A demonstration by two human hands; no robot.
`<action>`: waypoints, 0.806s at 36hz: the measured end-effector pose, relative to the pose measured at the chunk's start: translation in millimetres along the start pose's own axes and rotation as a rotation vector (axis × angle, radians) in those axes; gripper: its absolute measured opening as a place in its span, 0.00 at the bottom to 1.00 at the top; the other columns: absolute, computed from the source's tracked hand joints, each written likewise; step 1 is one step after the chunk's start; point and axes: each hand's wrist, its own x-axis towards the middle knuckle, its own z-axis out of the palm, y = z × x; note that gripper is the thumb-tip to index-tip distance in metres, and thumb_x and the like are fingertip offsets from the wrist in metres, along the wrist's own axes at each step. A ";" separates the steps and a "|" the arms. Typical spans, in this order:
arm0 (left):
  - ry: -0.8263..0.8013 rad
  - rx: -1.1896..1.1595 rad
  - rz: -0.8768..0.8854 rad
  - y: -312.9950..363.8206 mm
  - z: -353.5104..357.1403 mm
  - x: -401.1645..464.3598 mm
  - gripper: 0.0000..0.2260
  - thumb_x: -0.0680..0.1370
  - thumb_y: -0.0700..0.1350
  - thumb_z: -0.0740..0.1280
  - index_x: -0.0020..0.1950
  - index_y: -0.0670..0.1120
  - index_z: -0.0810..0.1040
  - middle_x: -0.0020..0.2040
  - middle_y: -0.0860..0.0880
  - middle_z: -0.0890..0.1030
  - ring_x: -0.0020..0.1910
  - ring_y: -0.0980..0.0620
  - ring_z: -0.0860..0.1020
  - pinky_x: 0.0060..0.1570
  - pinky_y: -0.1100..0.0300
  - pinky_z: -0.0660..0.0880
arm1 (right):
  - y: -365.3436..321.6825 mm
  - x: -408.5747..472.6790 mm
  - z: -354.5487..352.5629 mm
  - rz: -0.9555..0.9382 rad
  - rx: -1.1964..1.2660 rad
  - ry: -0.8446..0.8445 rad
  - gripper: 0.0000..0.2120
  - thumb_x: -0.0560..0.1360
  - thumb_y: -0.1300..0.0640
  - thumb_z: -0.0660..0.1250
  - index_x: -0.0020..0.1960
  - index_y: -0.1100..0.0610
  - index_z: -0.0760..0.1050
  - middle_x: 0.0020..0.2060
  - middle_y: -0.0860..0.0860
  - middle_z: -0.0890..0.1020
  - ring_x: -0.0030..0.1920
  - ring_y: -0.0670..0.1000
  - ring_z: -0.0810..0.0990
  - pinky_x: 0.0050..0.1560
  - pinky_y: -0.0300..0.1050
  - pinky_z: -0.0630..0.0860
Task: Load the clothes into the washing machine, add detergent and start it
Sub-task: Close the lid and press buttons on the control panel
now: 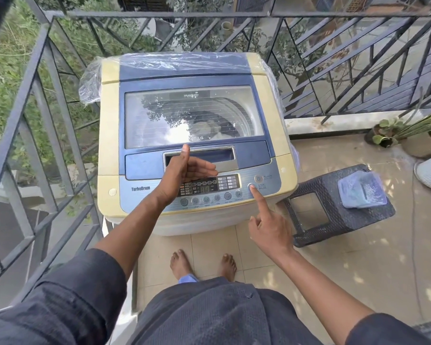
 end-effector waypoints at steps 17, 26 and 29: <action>0.028 -0.088 0.010 0.3 5.6 -4.7 0.39 0.85 0.64 0.47 0.60 0.34 0.84 0.56 0.35 0.88 0.60 0.39 0.86 0.66 0.52 0.81 | -38.4 43.6 -10.9 -0.266 0.049 0.260 0.09 0.77 0.57 0.67 0.56 0.52 0.82 0.47 0.49 0.84 0.49 0.54 0.79 0.49 0.51 0.79; 0.287 0.124 0.042 18.2 13.5 1.4 0.24 0.89 0.55 0.59 0.52 0.40 0.87 0.47 0.42 0.89 0.46 0.40 0.89 0.50 0.49 0.85 | -66.9 82.2 -25.5 -0.336 0.110 0.220 0.15 0.80 0.54 0.64 0.66 0.50 0.77 0.49 0.48 0.81 0.52 0.52 0.78 0.46 0.50 0.78; 0.385 0.298 0.044 23.4 12.4 2.2 0.20 0.84 0.62 0.60 0.49 0.52 0.87 0.46 0.47 0.89 0.41 0.43 0.88 0.50 0.42 0.86 | -79.5 99.4 -31.2 -0.381 0.067 0.245 0.17 0.79 0.54 0.64 0.68 0.52 0.76 0.52 0.51 0.82 0.54 0.55 0.78 0.50 0.51 0.78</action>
